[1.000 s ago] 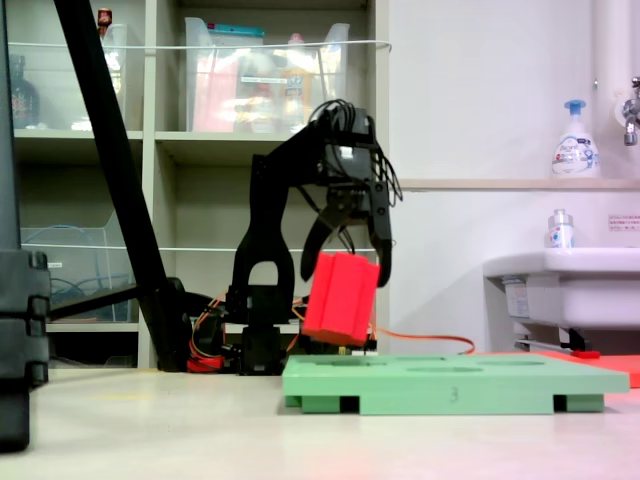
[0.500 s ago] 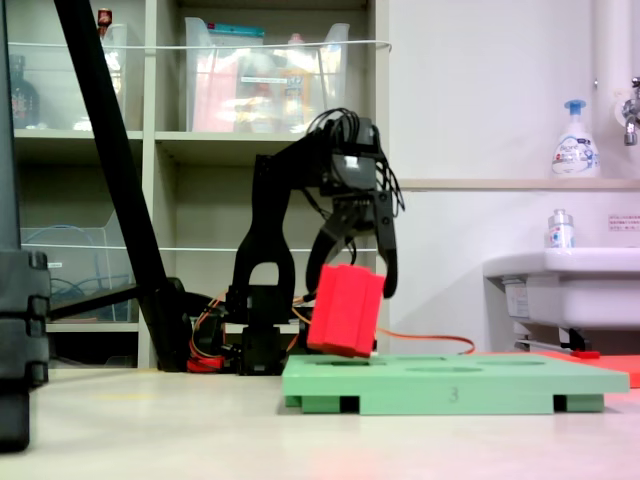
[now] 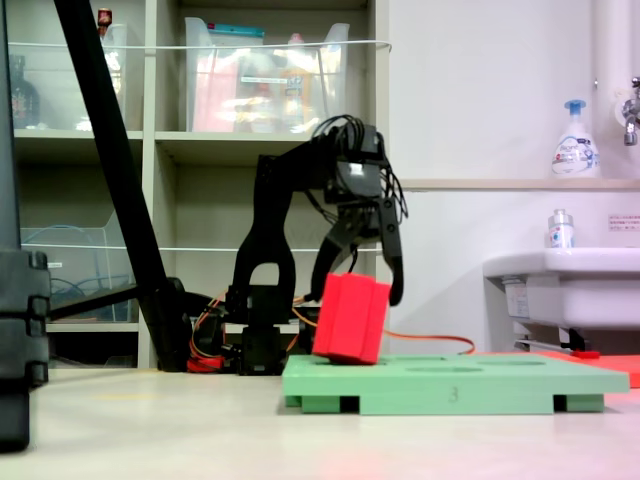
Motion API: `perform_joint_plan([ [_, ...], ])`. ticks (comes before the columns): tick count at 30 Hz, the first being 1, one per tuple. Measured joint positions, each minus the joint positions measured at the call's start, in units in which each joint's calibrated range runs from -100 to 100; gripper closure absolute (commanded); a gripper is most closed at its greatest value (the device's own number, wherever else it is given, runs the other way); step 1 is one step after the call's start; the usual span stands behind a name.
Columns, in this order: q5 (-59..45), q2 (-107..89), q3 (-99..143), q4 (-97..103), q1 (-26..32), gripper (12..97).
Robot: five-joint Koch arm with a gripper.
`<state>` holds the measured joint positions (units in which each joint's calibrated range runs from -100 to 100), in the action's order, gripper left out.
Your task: Put the cross columnar block into the corresponding hole
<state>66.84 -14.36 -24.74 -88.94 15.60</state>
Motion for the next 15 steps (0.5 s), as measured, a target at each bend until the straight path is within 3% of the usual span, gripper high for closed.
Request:
perform_joint_plan([
  [15,0.83,5.06,0.1,0.59,0.59,68.7],
])
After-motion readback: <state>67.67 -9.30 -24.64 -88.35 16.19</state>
